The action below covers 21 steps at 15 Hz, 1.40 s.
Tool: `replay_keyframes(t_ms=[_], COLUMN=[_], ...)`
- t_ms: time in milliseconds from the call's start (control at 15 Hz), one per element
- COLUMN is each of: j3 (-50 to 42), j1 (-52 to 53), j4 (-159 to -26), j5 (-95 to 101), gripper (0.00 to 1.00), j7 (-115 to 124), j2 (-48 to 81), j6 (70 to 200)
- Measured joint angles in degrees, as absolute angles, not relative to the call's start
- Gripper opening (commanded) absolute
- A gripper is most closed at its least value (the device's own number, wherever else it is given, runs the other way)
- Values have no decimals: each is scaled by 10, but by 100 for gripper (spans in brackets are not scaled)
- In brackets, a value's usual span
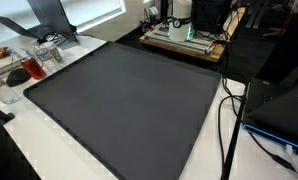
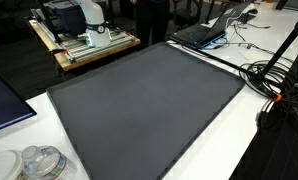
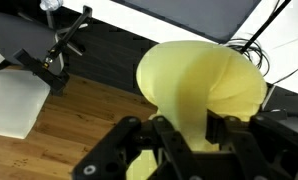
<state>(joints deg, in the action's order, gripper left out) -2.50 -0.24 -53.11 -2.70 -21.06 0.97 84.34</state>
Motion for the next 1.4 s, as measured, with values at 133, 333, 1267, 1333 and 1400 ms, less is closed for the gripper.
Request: replay_keyframes(t_ms=[133, 333, 1267, 1333, 1400], j3=[-25, -24, -23, -23, -23], j1=[-2, -2, 11, 13, 16], j4=[-496, -459, -385, -383, -382], j5=[-25, -25, -2, 1, 5], gripper=[9, 8, 96, 100, 100], j7=[-211, -216, -236, -239, -244], j2=[31, 54, 112, 113, 113], j6=[826, 785, 703, 693, 683])
